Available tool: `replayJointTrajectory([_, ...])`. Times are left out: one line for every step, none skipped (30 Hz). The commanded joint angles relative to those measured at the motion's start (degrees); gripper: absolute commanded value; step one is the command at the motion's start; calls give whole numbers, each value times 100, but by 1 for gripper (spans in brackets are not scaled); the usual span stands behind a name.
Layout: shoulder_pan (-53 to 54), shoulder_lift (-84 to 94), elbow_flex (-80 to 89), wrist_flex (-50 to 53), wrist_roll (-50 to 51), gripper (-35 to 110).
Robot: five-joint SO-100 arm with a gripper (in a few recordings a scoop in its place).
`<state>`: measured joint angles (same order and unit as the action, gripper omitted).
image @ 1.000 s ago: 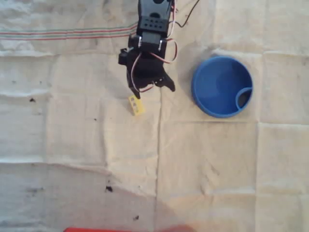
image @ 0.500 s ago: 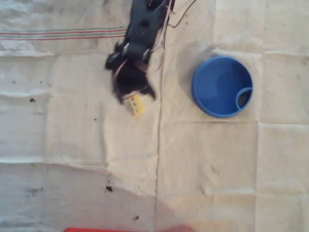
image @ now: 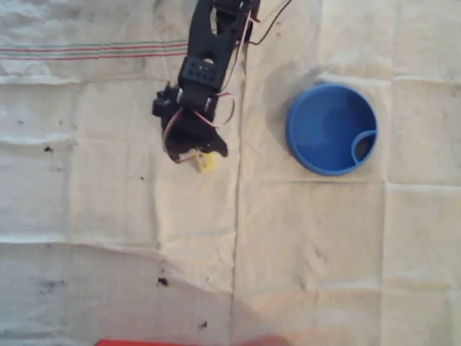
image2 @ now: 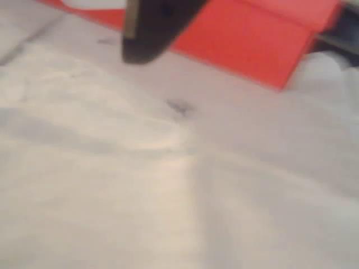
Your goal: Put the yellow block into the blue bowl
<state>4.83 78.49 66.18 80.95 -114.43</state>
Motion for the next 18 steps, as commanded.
replayJointTrajectory([-53,26,-343,-88,18,35])
replayJointTrajectory([-62,-44,-343,-88,18,35])
replayJointTrajectory([-62,-105,-343,-88,18,35])
replayJointTrajectory([-62,-149,-343,-88,18,35])
replayJointTrajectory([-62,-176,-343,-88,18,35])
replayJointTrajectory([-53,-176,-343,-88,18,35])
replayJointTrajectory([-35,-193,-352,-88,18,35])
replayJointTrajectory([-18,-202,-360,-97,18,35])
replayJointTrajectory([-9,-220,-360,-97,18,35])
replayJointTrajectory([-9,-246,-352,-97,18,35])
replayJointTrajectory([-9,-281,-343,-97,18,35])
replayJointTrajectory([-9,-325,-343,-97,18,35])
replayJointTrajectory([-9,-387,-343,-97,26,35])
replayJointTrajectory([0,-431,-343,-97,26,35])
replayJointTrajectory([9,-475,-343,-97,26,35])
replayJointTrajectory([18,-492,-352,-97,26,35])
replayJointTrajectory([18,-510,-352,-97,26,35])
replayJointTrajectory([18,-519,-352,-97,26,35])
